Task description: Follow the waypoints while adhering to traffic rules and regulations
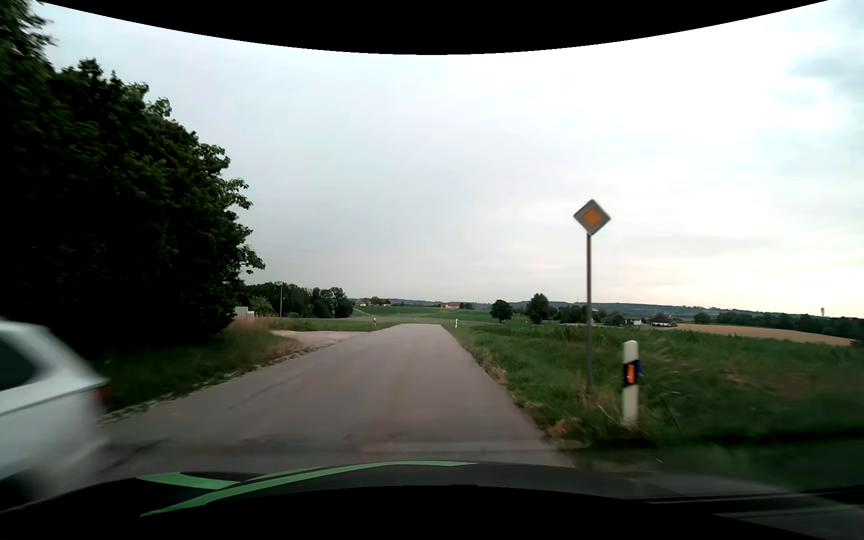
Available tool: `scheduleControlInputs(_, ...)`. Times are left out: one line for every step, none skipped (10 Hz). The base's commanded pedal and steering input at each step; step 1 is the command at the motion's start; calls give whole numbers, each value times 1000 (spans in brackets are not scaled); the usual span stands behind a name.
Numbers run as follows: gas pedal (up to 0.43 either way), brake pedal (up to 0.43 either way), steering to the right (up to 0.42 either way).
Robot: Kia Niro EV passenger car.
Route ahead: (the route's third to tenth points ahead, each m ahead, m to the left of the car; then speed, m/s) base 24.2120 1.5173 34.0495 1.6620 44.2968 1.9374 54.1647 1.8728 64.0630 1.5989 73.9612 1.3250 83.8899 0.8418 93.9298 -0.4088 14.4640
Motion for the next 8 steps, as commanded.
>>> scheduleControlInputs(189,0,-8)
scheduleControlInputs(189,0,-5)
scheduleControlInputs(197,0,-3)
scheduleControlInputs(197,0,-1)
scheduleControlInputs(197,0,-1)
scheduleControlInputs(197,0,0)
scheduleControlInputs(197,0,1)
scheduleControlInputs(197,0,1)
